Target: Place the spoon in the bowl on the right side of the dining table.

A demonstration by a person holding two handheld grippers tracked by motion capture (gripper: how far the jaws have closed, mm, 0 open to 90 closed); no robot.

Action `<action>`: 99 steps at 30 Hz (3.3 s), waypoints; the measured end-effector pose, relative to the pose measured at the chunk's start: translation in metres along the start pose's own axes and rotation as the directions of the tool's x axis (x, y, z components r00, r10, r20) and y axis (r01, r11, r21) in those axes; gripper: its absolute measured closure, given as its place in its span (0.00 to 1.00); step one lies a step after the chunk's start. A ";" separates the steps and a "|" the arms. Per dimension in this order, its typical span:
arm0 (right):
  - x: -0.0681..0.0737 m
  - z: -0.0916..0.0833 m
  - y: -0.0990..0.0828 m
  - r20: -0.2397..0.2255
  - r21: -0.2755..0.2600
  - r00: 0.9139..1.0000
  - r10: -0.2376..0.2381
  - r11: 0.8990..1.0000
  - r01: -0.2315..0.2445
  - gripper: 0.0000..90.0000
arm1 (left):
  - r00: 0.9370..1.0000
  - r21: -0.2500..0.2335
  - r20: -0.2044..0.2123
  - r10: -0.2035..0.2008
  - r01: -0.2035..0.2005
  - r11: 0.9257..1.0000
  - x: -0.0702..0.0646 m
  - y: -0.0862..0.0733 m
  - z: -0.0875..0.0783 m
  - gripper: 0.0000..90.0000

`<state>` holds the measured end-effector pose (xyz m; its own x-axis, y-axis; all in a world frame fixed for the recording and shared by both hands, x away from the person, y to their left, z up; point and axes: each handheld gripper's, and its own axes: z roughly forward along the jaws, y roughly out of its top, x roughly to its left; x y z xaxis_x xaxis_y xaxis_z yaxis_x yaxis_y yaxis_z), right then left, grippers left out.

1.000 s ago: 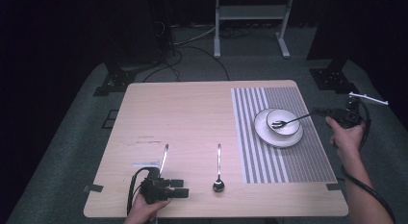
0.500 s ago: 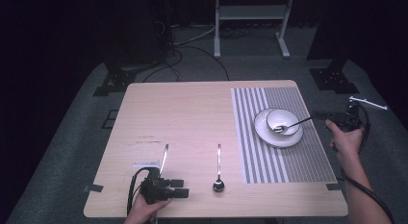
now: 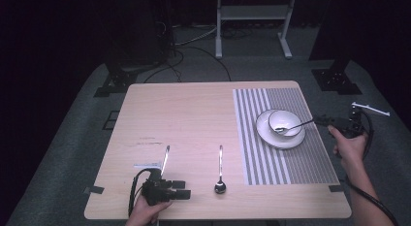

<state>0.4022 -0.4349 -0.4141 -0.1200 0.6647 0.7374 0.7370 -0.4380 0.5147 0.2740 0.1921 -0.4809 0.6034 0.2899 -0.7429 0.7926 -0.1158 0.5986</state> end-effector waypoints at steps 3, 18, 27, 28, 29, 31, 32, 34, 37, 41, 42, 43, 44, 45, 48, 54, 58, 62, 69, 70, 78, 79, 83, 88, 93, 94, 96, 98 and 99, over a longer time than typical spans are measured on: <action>0.001 0.000 -0.001 -0.006 0.000 1.000 -0.006 1.000 0.006 0.74 | 1.000 0.002 0.001 0.005 -0.005 1.000 0.000 0.001 0.000 0.06; 0.000 0.001 -0.011 -0.028 0.013 0.999 -0.014 1.000 0.014 0.67 | 1.000 -0.001 0.002 0.007 -0.007 1.000 0.000 0.001 -0.001 0.06; -0.001 -0.001 -0.025 -0.047 0.032 0.999 -0.024 0.999 0.025 0.67 | 1.000 0.007 0.001 0.008 -0.008 1.000 -0.001 0.001 0.001 0.06; 0.000 -0.001 -0.027 -0.049 0.035 0.998 -0.025 0.999 0.027 0.67 | 1.000 0.006 0.003 0.008 -0.008 1.000 -0.001 0.001 0.001 0.06; 0.000 -0.001 -0.028 -0.051 0.037 0.998 -0.028 0.999 0.030 0.67 | 1.000 0.004 0.002 0.008 -0.008 1.000 -0.001 0.001 0.001 0.06; 0.001 -0.001 -0.032 -0.059 0.045 0.998 -0.034 0.998 0.036 0.67 | 1.000 0.002 0.002 0.009 -0.009 1.000 -0.001 0.001 0.001 0.06; 0.001 -0.001 -0.035 -0.064 0.054 0.998 -0.028 0.998 0.032 0.67 | 1.000 0.002 0.002 0.009 -0.009 1.000 -0.002 0.001 0.001 0.06; 0.002 0.000 -0.038 -0.070 0.060 0.997 -0.034 0.997 0.038 0.67 | 1.000 0.005 0.001 0.009 -0.009 1.000 -0.002 0.001 0.001 0.06; 0.004 0.001 -0.043 -0.082 0.067 0.996 -0.037 0.997 0.043 0.66 | 1.000 0.010 -0.002 0.013 -0.013 1.000 -0.002 0.001 0.001 0.06; 0.005 0.001 -0.049 -0.095 0.076 0.995 -0.038 0.996 0.045 0.66 | 1.000 0.011 0.000 0.016 -0.016 1.000 -0.002 0.000 0.001 0.06; 0.005 0.002 -0.051 -0.096 0.079 0.994 -0.044 0.996 0.051 0.66 | 1.000 0.011 0.000 0.016 -0.016 1.000 -0.002 0.000 0.001 0.06; 0.006 0.002 -0.052 -0.098 0.081 0.994 -0.045 0.995 0.053 0.66 | 1.000 0.013 -0.001 0.017 -0.017 1.000 -0.002 0.000 0.001 0.06; 0.006 0.002 -0.053 -0.102 0.080 0.994 -0.045 0.995 0.053 0.66 | 1.000 0.012 0.000 0.017 -0.017 1.000 -0.002 0.000 0.001 0.06; 0.007 0.002 -0.054 -0.103 0.086 0.994 -0.047 0.995 0.056 0.66 | 1.000 0.012 0.000 0.017 -0.017 1.000 -0.002 0.000 0.001 0.06; 0.010 0.002 -0.058 -0.116 0.092 0.992 -0.049 0.994 0.060 0.66 | 1.000 0.009 -0.002 0.016 -0.016 1.000 -0.002 0.000 0.000 0.06; 0.016 0.004 -0.065 -0.130 0.098 0.989 -0.064 0.992 0.077 0.66 | 1.000 0.006 -0.002 0.019 -0.019 1.000 -0.003 0.000 -0.001 0.06; 0.016 0.005 -0.068 -0.132 0.109 0.989 -0.061 0.991 0.075 0.66 | 1.000 0.008 -0.002 0.021 -0.021 1.000 -0.003 0.000 -0.001 0.06; 0.016 0.006 -0.073 -0.132 0.116 0.989 -0.061 0.990 0.076 0.65 | 1.000 0.006 -0.002 0.021 -0.021 1.000 -0.003 0.000 -0.002 0.06; 0.019 0.005 -0.080 -0.139 0.127 0.988 -0.069 0.988 0.087 0.65 | 1.000 0.009 -0.003 0.023 -0.023 1.000 -0.003 0.000 -0.001 0.06; 0.019 0.005 -0.081 -0.142 0.127 0.987 -0.069 0.988 0.087 0.65 | 1.000 0.008 -0.003 0.023 -0.023 1.000 -0.003 0.000 -0.001 0.06; 0.025 0.004 -0.090 -0.157 0.134 0.984 -0.085 0.985 0.107 0.65 | 1.000 0.010 -0.003 0.021 -0.021 1.000 -0.003 0.000 -0.001 0.06; 0.026 0.004 -0.092 -0.159 0.135 0.984 -0.086 0.985 0.108 0.65 | 1.000 0.010 -0.003 0.022 -0.022 1.000 -0.003 0.000 -0.001 0.06; 0.027 0.004 -0.096 -0.167 0.141 0.982 -0.089 0.984 0.113 0.64 | 1.000 0.011 -0.003 0.021 -0.021 1.000 -0.003 0.000 -0.001 0.06; 0.029 0.005 -0.102 -0.167 0.146 0.981 -0.103 0.981 0.128 0.64 | 1.000 0.011 -0.004 0.023 -0.022 1.000 -0.003 0.000 -0.001 0.06; 0.033 0.005 -0.109 -0.178 0.151 0.978 -0.108 0.979 0.136 0.64 | 1.000 0.010 -0.004 0.024 -0.024 1.000 -0.003 0.000 -0.001 0.06; 0.034 0.005 -0.111 -0.179 0.153 0.978 -0.110 0.978 0.138 0.64 | 1.000 0.010 -0.004 0.024 -0.024 1.000 -0.003 0.000 -0.001 0.06; 0.035 0.006 -0.114 -0.184 0.157 0.976 -0.114 0.977 0.144 0.64 | 1.000 0.011 -0.004 0.025 -0.025 1.000 -0.004 0.000 -0.001 0.06; 0.037 0.006 -0.116 -0.185 0.160 0.976 -0.118 0.976 0.148 0.64 | 1.000 0.012 -0.004 0.025 -0.025 1.000 -0.004 0.000 -0.001 0.06; 0.038 0.006 -0.117 -0.187 0.160 0.975 -0.120 0.976 0.151 0.64 | 1.000 0.011 -0.004 0.025 -0.025 1.000 -0.004 0.000 -0.001 0.06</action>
<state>0.3160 -0.3546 -0.4488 -0.3300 0.5871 0.7392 0.8072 -0.2306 0.5434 0.2715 0.1920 -0.4780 0.6226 0.2907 -0.7266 0.7783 -0.1338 0.6134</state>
